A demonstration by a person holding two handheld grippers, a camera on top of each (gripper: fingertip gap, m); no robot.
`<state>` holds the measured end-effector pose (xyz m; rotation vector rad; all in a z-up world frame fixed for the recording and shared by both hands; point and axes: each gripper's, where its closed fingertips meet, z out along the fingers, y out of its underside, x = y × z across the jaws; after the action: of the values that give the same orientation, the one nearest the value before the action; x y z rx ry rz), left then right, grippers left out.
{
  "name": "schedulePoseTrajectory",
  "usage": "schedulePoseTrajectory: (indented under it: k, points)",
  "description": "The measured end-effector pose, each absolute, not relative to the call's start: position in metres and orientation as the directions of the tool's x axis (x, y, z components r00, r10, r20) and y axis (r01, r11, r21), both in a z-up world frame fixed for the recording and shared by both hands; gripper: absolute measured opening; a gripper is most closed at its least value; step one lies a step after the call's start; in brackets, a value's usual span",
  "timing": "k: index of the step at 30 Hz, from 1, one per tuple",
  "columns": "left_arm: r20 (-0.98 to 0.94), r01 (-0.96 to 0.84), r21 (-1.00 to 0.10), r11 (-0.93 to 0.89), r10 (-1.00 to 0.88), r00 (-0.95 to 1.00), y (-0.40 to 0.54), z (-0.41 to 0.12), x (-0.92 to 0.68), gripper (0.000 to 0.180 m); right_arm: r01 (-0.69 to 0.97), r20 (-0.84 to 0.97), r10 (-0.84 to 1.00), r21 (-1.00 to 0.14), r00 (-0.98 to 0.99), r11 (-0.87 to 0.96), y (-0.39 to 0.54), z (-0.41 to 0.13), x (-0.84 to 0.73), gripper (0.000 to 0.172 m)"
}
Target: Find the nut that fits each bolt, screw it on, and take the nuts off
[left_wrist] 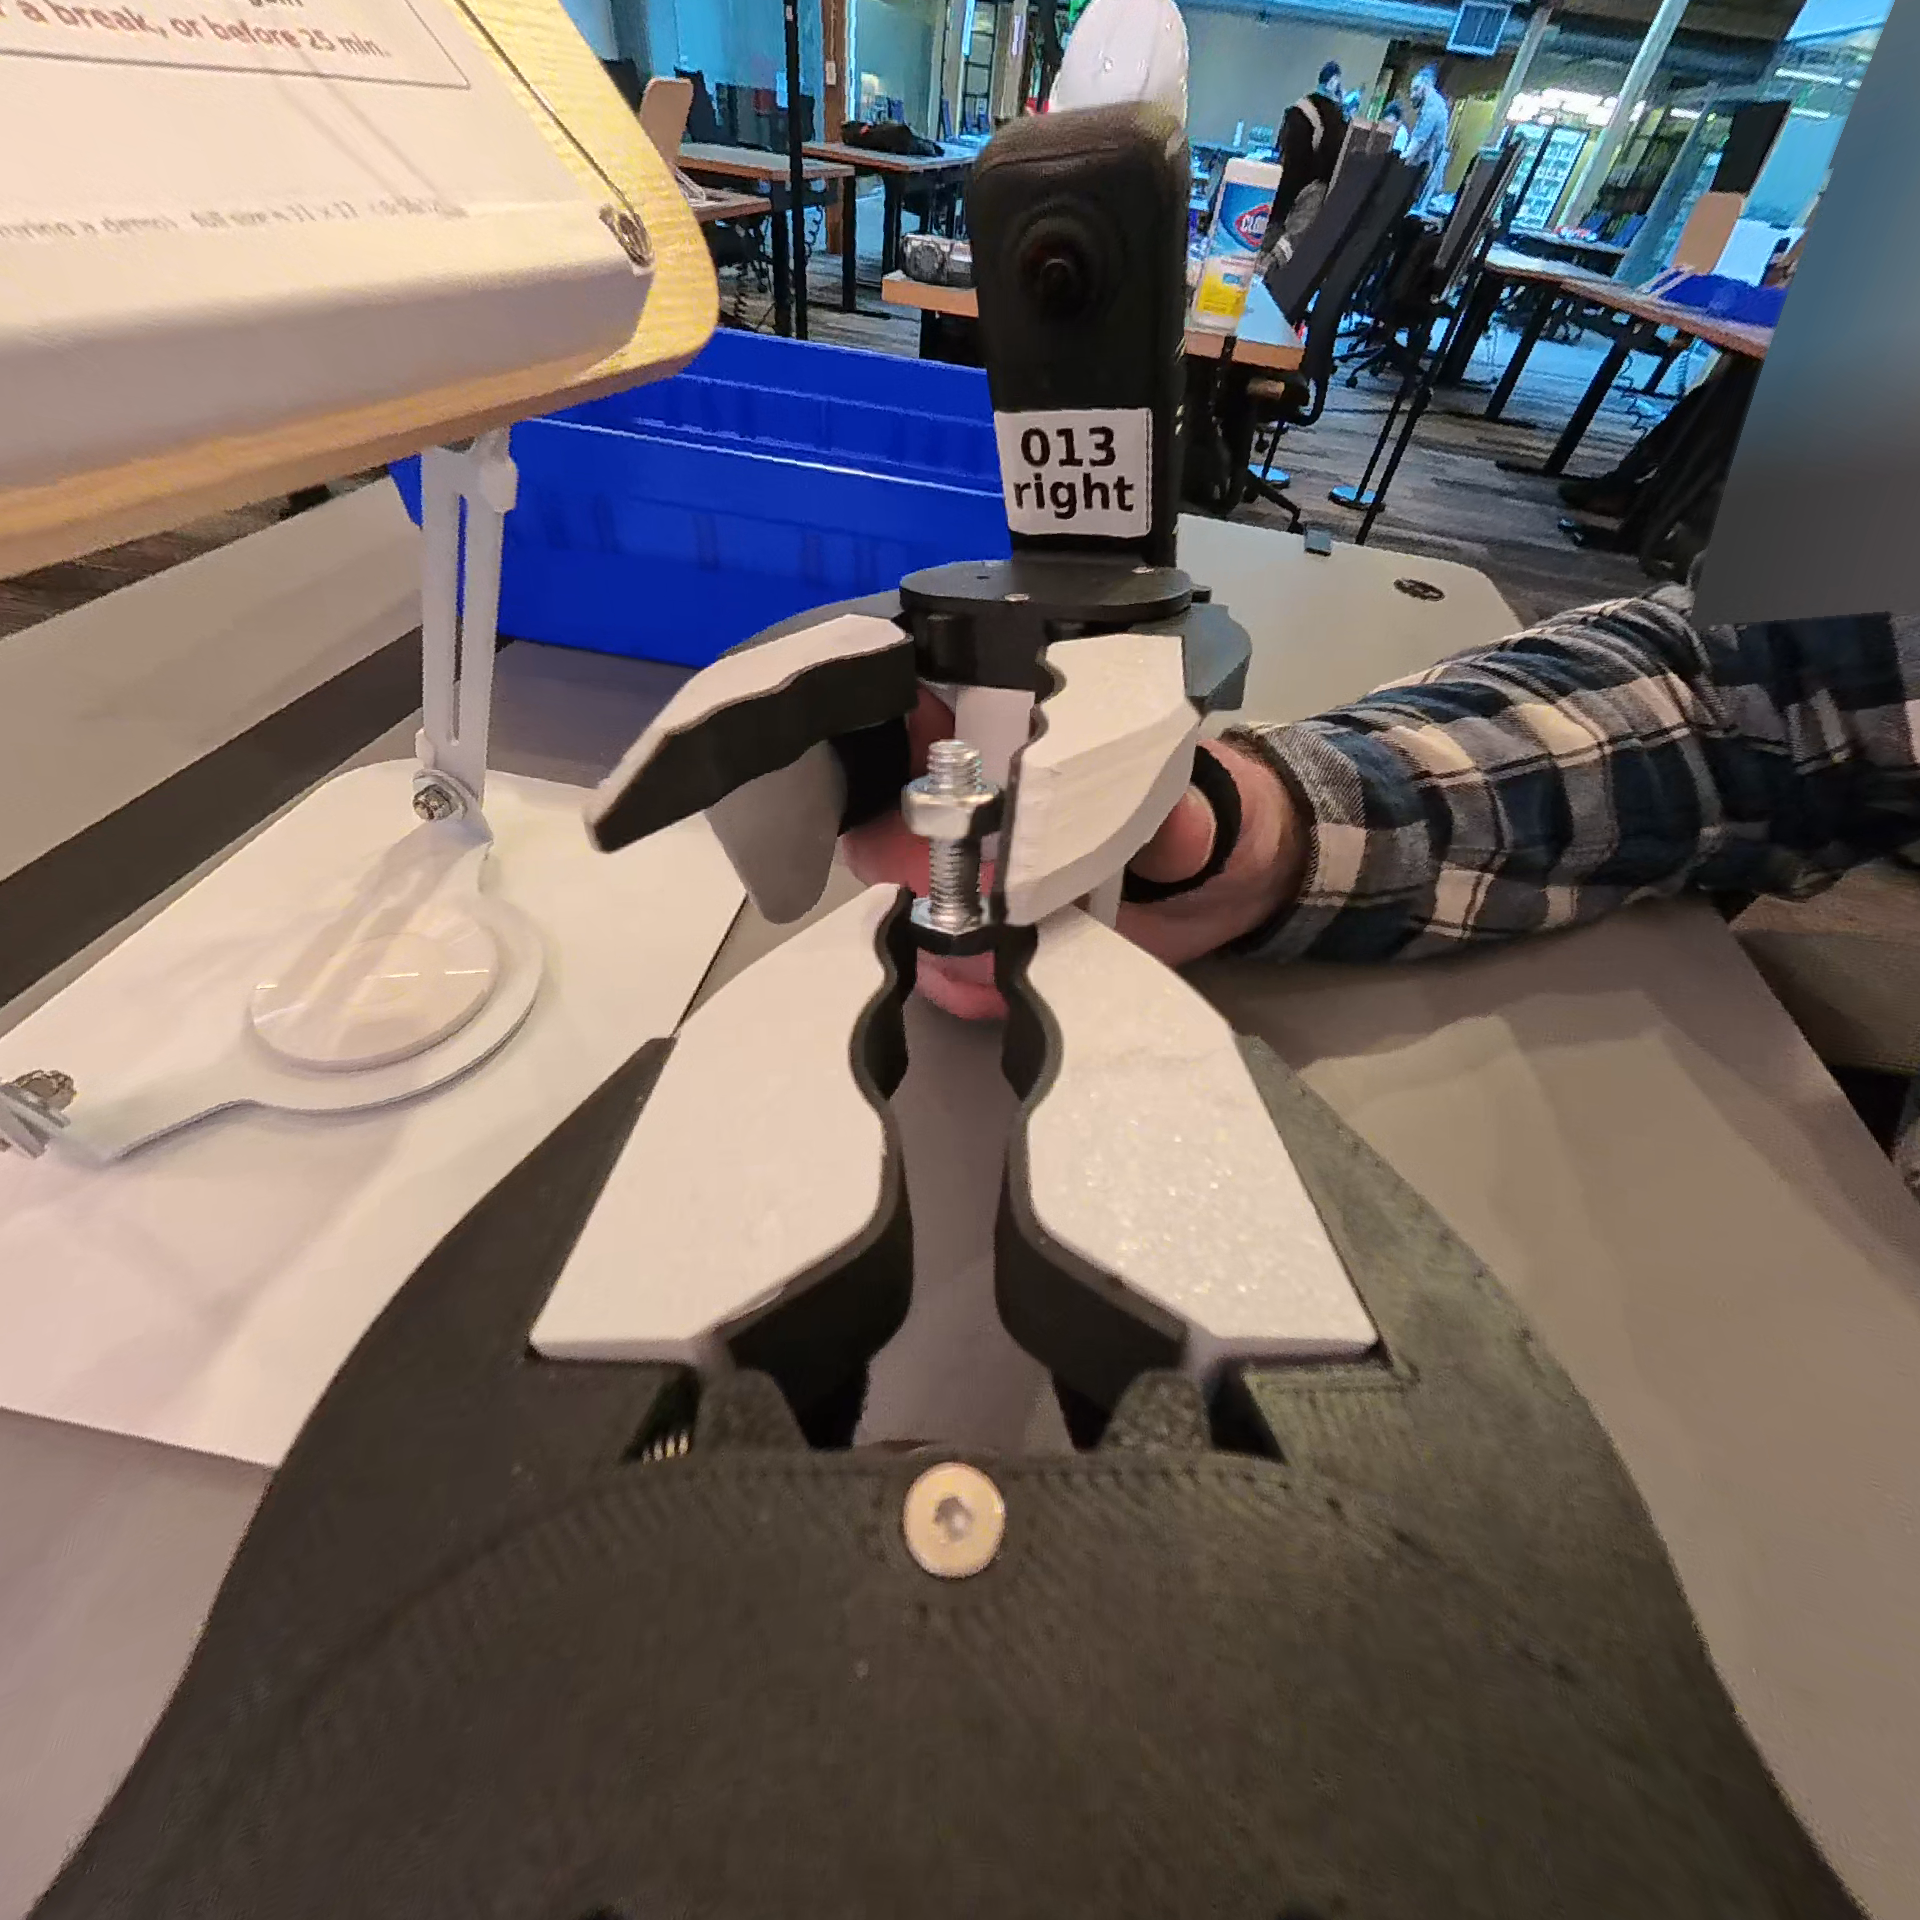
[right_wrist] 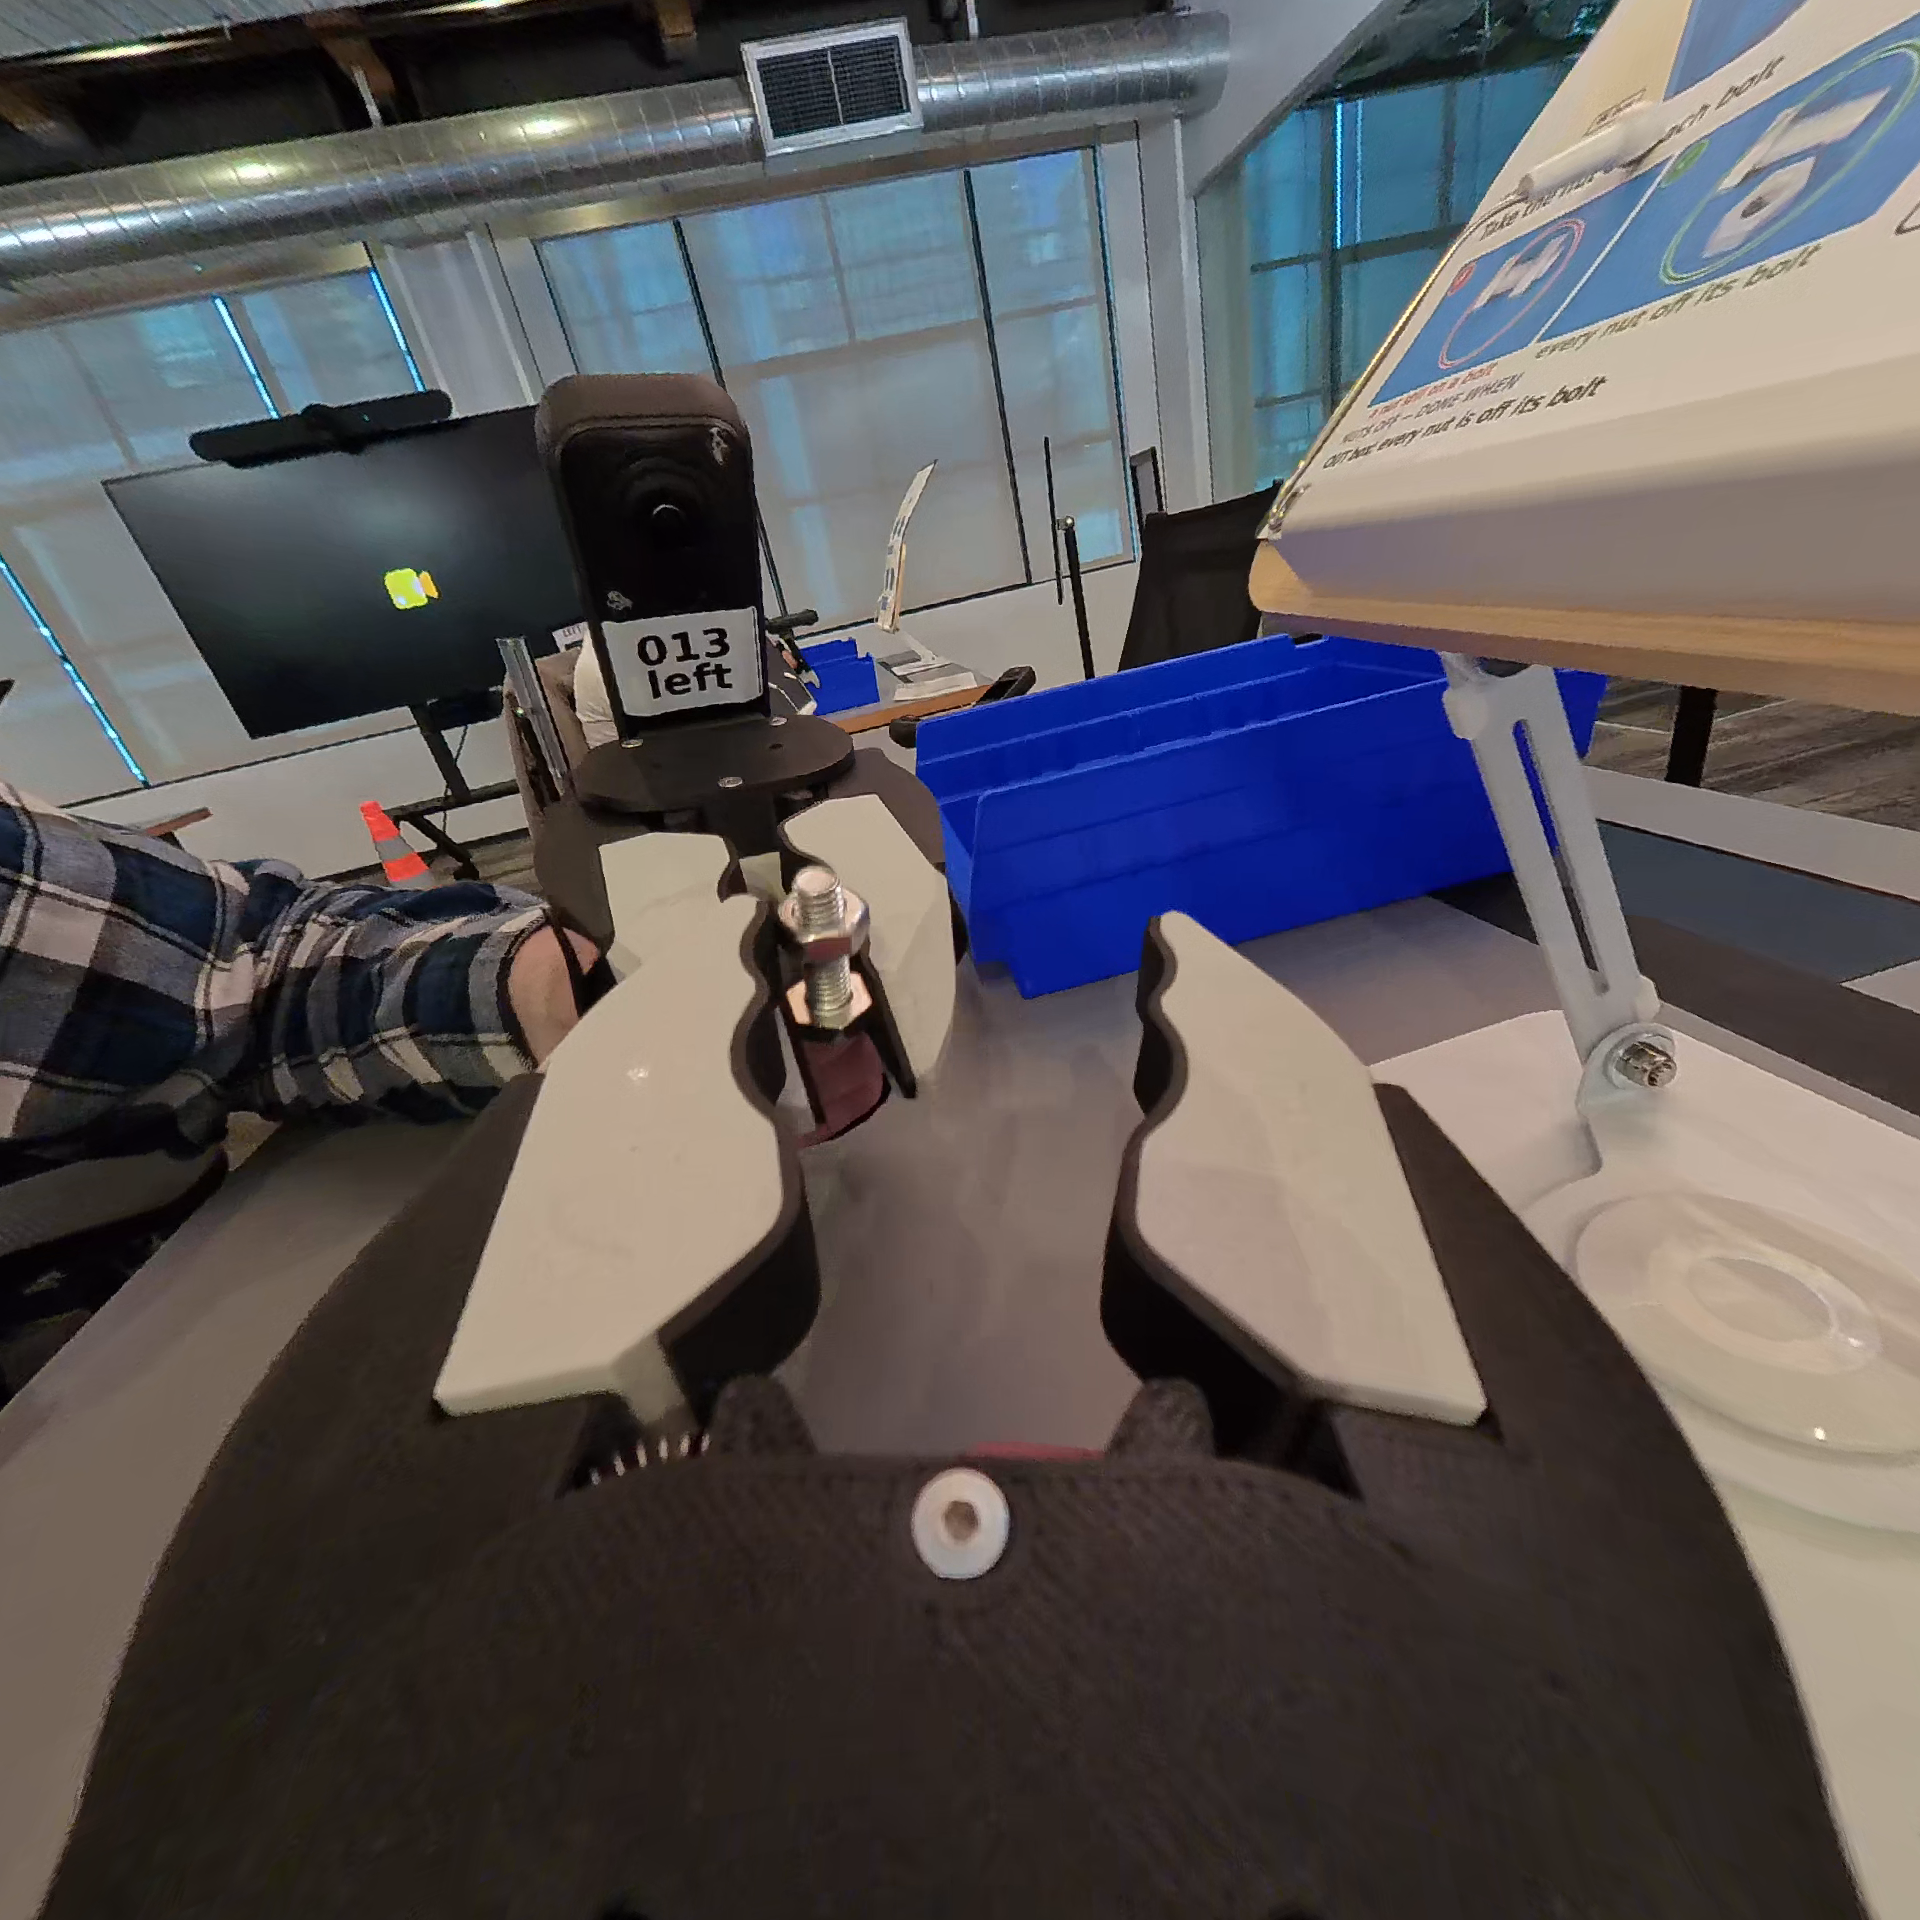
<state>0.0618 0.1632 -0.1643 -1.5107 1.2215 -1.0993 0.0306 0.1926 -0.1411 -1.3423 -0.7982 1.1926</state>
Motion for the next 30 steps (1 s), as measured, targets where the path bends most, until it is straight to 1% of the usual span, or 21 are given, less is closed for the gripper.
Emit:
schedulePoseTrajectory:
  k: [1, 2, 3, 4, 5, 6, 7, 9, 11, 14, 20, 23, 24, 26, 27, 30]
  points:
    - [0.103, -0.203, -0.971, -0.129, -0.986, 0.134, 0.165, -0.163, 0.06, 0.014, -0.182, -0.204, 0.944, -0.97, 0.259, -0.16, 0.193, -0.141, 0.032, 0.066]
    - [0.11, -0.194, -0.972, -0.135, -0.985, 0.134, 0.166, -0.161, 0.059, 0.014, -0.188, -0.21, 0.943, -0.968, 0.258, -0.164, 0.195, -0.141, 0.035, 0.07]
    - [0.116, -0.187, -0.972, -0.141, -0.984, 0.137, 0.167, -0.159, 0.057, 0.014, -0.194, -0.222, 0.94, -0.965, 0.26, -0.174, 0.198, -0.141, 0.039, 0.067]
    - [0.117, -0.168, -0.976, -0.141, -0.983, 0.144, 0.169, -0.156, 0.053, 0.014, -0.199, -0.248, 0.927, -0.96, 0.281, -0.196, 0.204, -0.144, 0.044, 0.052]
    - [0.126, -0.137, -0.98, -0.143, -0.984, 0.125, 0.168, -0.15, 0.05, 0.014, -0.228, -0.289, 0.909, -0.947, 0.299, -0.226, 0.212, -0.145, 0.051, 0.047]
    - [0.146, -0.125, -0.979, -0.16, -0.982, 0.118, 0.167, -0.147, 0.048, 0.014, -0.264, -0.33, 0.893, -0.931, 0.307, -0.253, 0.219, -0.144, 0.06, 0.047]
    - [0.156, -0.118, -0.978, -0.171, -0.98, 0.123, 0.168, -0.147, 0.046, 0.014, -0.287, -0.352, 0.886, -0.92, 0.302, -0.267, 0.223, -0.143, 0.066, 0.049]
    - [0.173, -0.123, -0.974, -0.189, -0.976, 0.133, 0.168, -0.154, 0.044, 0.014, -0.28, -0.325, 0.909, -0.927, 0.262, -0.251, 0.216, -0.14, 0.063, 0.055]
    - [0.186, -0.138, -0.969, -0.204, -0.974, 0.133, 0.167, -0.161, 0.047, 0.014, -0.233, -0.263, 0.94, -0.949, 0.215, -0.213, 0.201, -0.139, 0.047, 0.064]
    - [0.179, -0.17, -0.965, -0.198, -0.976, 0.121, 0.163, -0.168, 0.054, 0.014, -0.162, -0.221, 0.957, -0.968, 0.19, -0.192, 0.185, -0.145, 0.026, 0.069]
    - [0.195, -0.173, -0.962, -0.21, -0.976, 0.099, 0.157, -0.172, 0.061, 0.014, -0.186, -0.255, 0.946, -0.958, 0.199, -0.219, 0.19, -0.144, 0.03, 0.069]
    - [0.213, -0.138, -0.964, -0.227, -0.971, 0.111, 0.163, -0.166, 0.053, 0.014, -0.201, -0.279, 0.931, -0.951, 0.237, -0.234, 0.2, -0.145, 0.039, 0.075]
    - [0.226, -0.112, -0.965, -0.237, -0.969, 0.104, 0.165, -0.162, 0.05, 0.014, -0.215, -0.312, 0.916, -0.941, 0.254, -0.261, 0.206, -0.146, 0.044, 0.055]
    - [0.226, -0.094, -0.968, -0.235, -0.97, 0.093, 0.164, -0.158, 0.046, 0.014, -0.266, -0.369, 0.892, -0.916, 0.262, -0.301, 0.216, -0.145, 0.055, 0.058]
    - [0.213, -0.102, -0.969, -0.223, -0.972, 0.102, 0.164, -0.159, 0.046, 0.014, -0.269, -0.361, 0.897, -0.917, 0.253, -0.294, 0.216, -0.144, 0.057, 0.062]
    - [0.219, -0.121, -0.965, -0.232, -0.97, 0.11, 0.165, -0.167, 0.049, 0.014, -0.21, -0.259, 0.94, -0.954, 0.222, -0.214, 0.2, -0.142, 0.045, 0.071]
